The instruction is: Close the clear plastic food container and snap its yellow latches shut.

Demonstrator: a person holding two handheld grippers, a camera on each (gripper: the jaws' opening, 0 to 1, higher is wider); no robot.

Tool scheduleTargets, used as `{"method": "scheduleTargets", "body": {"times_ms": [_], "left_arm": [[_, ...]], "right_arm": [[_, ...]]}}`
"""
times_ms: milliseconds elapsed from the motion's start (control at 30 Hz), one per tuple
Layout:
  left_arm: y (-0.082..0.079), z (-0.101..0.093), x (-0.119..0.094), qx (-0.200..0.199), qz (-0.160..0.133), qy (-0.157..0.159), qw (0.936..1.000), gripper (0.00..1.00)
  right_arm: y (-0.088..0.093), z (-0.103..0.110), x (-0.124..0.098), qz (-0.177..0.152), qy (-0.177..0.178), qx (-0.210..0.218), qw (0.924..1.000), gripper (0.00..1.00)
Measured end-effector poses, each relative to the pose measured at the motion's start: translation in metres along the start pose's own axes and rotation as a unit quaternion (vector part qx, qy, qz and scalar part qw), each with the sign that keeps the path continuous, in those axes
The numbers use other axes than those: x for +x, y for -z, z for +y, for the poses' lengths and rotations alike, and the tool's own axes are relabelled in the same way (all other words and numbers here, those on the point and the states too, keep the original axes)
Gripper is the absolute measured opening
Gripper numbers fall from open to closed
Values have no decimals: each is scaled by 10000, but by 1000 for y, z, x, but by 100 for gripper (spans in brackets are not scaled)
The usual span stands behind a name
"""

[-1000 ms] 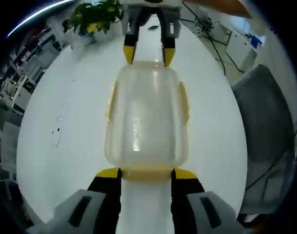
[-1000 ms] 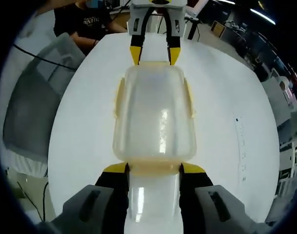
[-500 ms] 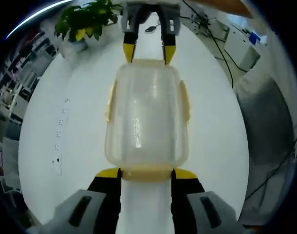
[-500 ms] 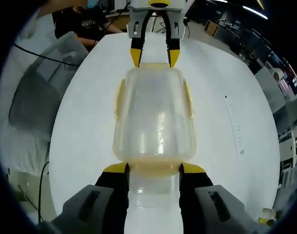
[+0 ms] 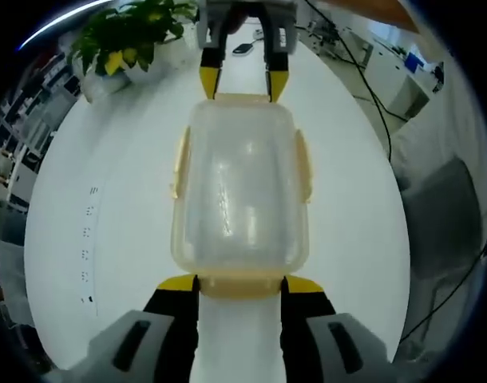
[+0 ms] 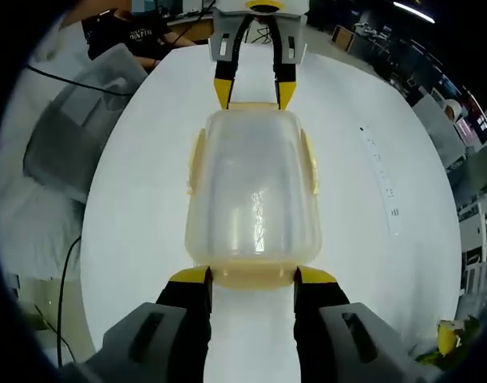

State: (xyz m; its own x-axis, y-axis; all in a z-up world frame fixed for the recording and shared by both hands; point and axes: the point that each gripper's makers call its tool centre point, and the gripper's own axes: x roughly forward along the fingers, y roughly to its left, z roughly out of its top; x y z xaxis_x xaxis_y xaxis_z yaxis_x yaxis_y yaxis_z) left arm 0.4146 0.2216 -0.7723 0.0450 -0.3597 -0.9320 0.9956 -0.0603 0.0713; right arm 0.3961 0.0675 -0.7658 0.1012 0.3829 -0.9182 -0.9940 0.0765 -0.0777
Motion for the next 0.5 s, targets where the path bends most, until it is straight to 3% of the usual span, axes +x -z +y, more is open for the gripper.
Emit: {"method": "scheduleTargets", "body": {"times_ms": [267,500], "left_arm": [[-11,0,14,14,43,173,9998,34],[-4,-1,10,-41,146,195,9997,34]], "right_arm": [[20,1,2,-25,-111,117,9999,37],[15,-2,9,-78,-191,111,9997,37]]}}
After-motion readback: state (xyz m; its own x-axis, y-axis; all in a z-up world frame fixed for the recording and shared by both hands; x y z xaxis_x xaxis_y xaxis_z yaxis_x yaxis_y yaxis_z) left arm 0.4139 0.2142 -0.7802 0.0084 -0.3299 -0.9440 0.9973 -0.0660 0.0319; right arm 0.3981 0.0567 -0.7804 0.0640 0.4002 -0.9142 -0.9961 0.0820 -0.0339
